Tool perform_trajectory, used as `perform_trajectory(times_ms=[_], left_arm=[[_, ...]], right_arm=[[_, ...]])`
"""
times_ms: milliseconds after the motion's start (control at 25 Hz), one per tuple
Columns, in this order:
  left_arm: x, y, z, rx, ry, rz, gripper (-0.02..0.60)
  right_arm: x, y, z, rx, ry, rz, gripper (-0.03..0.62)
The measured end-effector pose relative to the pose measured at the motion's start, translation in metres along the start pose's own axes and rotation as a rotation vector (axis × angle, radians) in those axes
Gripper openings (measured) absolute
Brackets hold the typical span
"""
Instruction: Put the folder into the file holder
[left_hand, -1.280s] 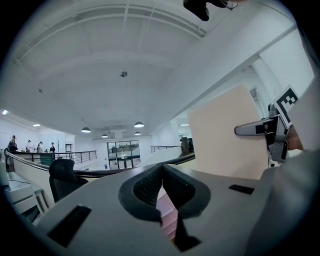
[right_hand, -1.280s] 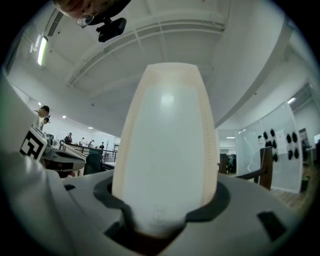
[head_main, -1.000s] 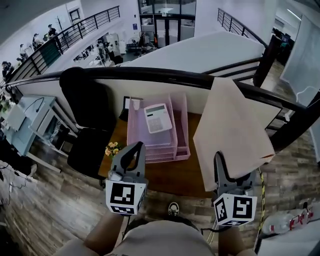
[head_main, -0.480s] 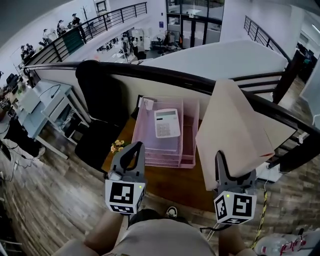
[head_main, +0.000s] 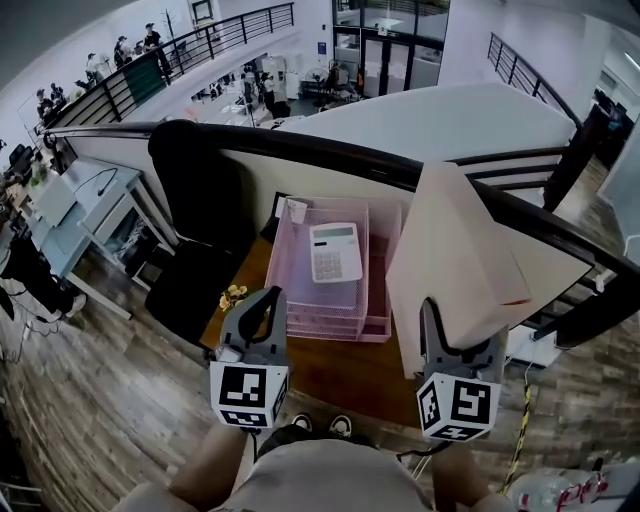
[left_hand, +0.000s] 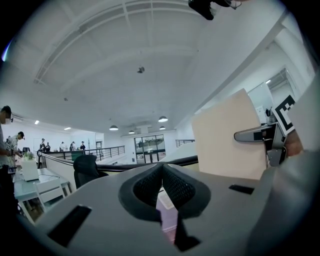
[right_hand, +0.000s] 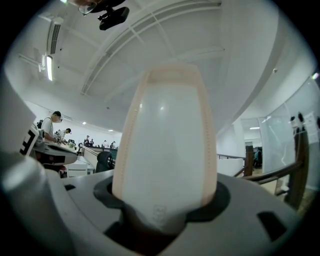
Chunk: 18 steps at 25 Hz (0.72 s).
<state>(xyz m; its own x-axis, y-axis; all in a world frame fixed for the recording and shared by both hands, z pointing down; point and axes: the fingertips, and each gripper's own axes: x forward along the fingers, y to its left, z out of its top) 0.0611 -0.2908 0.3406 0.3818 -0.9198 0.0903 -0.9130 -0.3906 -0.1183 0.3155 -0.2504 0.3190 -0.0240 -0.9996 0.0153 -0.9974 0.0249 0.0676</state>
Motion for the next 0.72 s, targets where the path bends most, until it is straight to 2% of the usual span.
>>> perform_trajectory(times_ms=[200, 480, 720], left_arm=[[0.012, 0.003, 0.002, -0.097, -0.036, -0.025, 0.005], [0.044, 0.006, -0.009, -0.088, -0.010, -0.035, 0.005], [0.070, 0.009, -0.028, -0.108, 0.036, -0.047, 0.005]], right_arm=[[0.023, 0.007, -0.012, 0.022, 0.012, -0.013, 0.318], [0.070, 0.018, -0.036, 0.062, 0.027, -0.029, 0.318], [0.118, 0.018, -0.068, 0.036, 0.025, -0.081, 0.318]])
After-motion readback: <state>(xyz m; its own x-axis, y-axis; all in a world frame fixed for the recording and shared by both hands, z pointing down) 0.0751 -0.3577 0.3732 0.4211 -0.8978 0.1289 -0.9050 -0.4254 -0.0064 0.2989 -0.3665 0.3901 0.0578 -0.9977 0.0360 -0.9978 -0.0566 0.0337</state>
